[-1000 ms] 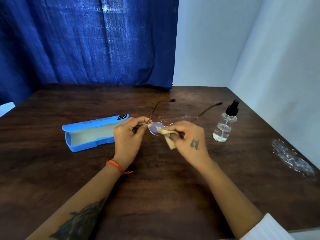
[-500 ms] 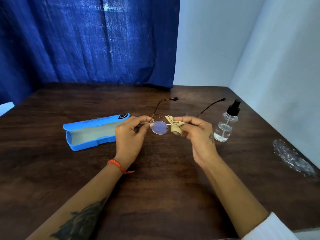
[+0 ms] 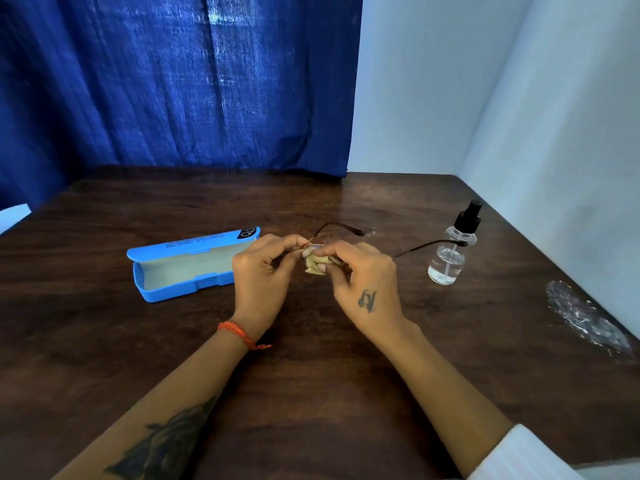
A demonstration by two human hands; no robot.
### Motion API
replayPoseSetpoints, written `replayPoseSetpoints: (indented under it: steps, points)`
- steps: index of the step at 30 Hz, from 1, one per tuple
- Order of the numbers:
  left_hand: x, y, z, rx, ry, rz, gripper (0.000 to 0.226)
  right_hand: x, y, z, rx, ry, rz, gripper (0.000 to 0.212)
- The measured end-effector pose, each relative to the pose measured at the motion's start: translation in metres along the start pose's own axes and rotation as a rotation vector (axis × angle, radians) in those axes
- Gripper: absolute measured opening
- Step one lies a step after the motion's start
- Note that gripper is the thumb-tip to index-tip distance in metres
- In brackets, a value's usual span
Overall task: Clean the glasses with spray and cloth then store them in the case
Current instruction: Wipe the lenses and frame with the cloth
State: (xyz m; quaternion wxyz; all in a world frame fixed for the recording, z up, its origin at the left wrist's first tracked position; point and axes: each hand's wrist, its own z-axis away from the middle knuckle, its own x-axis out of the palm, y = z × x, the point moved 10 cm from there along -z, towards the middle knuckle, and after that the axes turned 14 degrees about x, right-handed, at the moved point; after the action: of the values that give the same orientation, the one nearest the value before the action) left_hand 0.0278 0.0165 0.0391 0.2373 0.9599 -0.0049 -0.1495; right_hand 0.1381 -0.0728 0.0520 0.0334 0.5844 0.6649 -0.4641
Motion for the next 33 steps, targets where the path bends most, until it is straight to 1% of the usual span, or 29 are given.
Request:
replayPoseSetpoints:
  steps: [3,7,11,17,21,24,27,29,31,33]
  points:
    - [-0.002,-0.001,0.000,0.003,0.008,0.000,0.020,0.001,0.003,0.001,0.000,-0.052,-0.012,0.028]
    - [0.004,0.004,-0.001,0.024,-0.017,0.017,0.017,-0.007,0.003,0.001,0.008,0.067,0.148,0.023]
    - [0.006,0.009,-0.001,0.050,-0.021,0.027,0.018,-0.007,-0.005,0.000,-0.003,0.134,0.172,0.021]
    - [0.002,0.005,0.000,0.047,0.001,0.019,0.022,0.001,-0.005,-0.002,0.027,0.025,0.026,0.025]
    - [0.000,0.001,0.000,0.033,0.013,0.018,0.021,-0.003,-0.001,0.000,0.018,-0.002,-0.021,0.023]
    - [0.001,0.004,-0.001,0.045,0.001,0.010,0.020,-0.009,0.000,0.002,0.000,0.055,0.023,0.025]
    - [0.004,0.014,-0.002,0.113,-0.038,-0.015,0.019,-0.013,-0.007,0.003,-0.034,0.141,0.079,0.026]
    - [0.006,0.019,-0.001,0.140,-0.058,-0.035,0.019,-0.008,-0.009,0.001,-0.043,0.124,0.111,0.020]
    - [0.007,0.020,0.000,0.147,-0.069,-0.056,0.019,-0.003,-0.008,0.000,-0.010,0.082,0.143,0.014]
    - [0.007,0.021,0.000,0.145,-0.074,-0.067,0.019,-0.003,-0.005,0.001,0.026,0.078,0.156,0.011]
